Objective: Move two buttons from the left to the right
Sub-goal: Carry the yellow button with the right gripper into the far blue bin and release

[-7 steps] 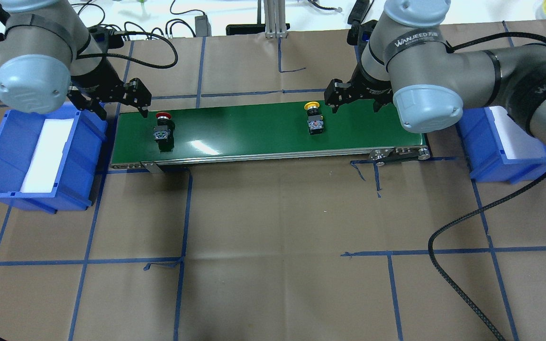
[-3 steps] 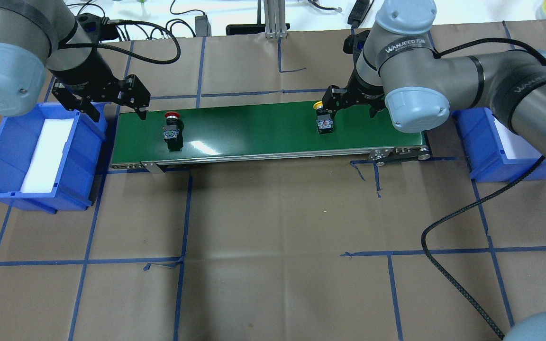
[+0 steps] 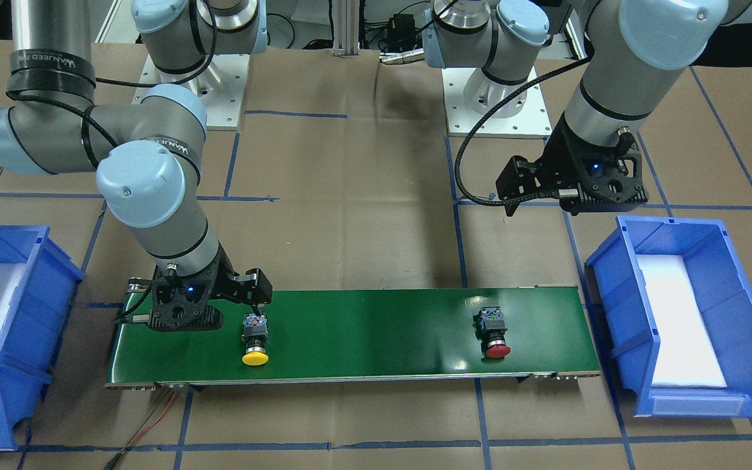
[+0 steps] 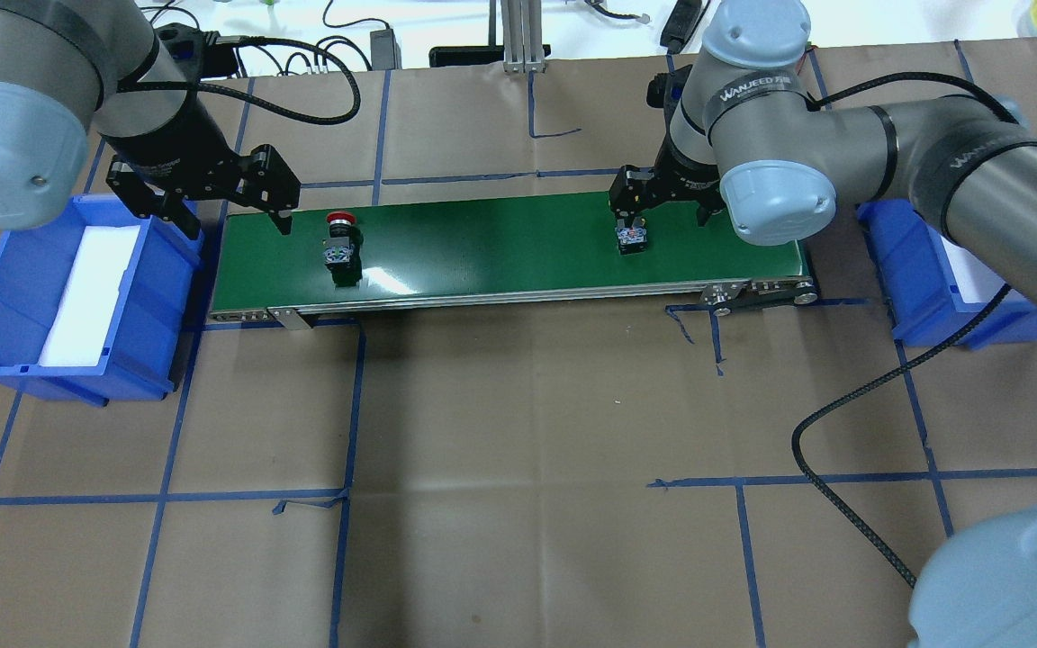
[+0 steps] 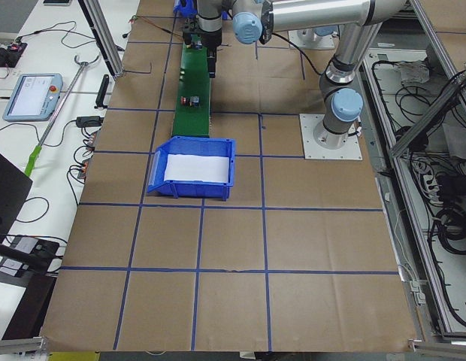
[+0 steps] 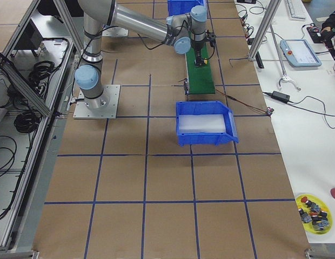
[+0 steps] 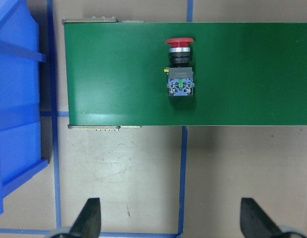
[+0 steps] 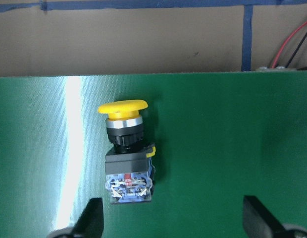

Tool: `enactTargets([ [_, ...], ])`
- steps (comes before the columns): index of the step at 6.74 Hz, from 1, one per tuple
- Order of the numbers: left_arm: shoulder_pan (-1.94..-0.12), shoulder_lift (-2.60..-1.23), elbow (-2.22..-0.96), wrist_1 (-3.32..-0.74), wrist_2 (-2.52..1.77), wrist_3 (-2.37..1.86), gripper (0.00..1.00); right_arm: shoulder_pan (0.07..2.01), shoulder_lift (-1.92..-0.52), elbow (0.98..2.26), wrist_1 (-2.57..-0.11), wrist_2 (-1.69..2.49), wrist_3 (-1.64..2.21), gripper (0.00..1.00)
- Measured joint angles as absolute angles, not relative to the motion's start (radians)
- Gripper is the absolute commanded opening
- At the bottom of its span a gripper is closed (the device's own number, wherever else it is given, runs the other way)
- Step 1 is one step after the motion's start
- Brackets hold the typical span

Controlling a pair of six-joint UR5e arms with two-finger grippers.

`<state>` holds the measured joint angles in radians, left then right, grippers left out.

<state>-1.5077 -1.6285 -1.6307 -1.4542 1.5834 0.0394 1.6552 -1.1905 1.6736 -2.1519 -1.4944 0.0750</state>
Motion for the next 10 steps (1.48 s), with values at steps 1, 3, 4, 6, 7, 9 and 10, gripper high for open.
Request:
enactTargets([
  [1, -1.510, -1.628, -1.631, -1.457, 1.583, 0.037, 1.00, 1.655, -1.174, 1.668, -2.152, -1.492, 0.075, 1.00],
  [3, -1.514, -1.626, -1.630, -1.458, 1.583, 0.033, 1.00, 1.655, -1.149, 1.664, -2.152, -1.491, 0.075, 0.99],
  [4, -1.520, -1.625, -1.629, -1.458, 1.584, 0.031, 1.00, 1.655, -1.132, 1.663, -2.154, -1.491, 0.074, 0.75],
  [6, -1.528, -1.625, -1.629, -1.456, 1.585, 0.029, 1.00, 1.654, -1.113, 1.653, -2.163, -1.495, 0.071, 0.07],
  [7, -1.529, -1.625, -1.629, -1.456, 1.585, 0.029, 1.00, 1.653, -1.111, 1.651, -2.161, -1.497, 0.063, 0.04],
  [9, -1.529, -1.624, -1.629, -1.456, 1.584, 0.029, 1.00, 1.646, -1.123, 1.647, -2.157, -1.517, 0.051, 0.04],
  [10, -1.530, -1.625, -1.629, -1.456, 1.584, 0.029, 1.00, 1.632, -1.153, 1.635, -2.141, -1.545, 0.045, 0.04],
])
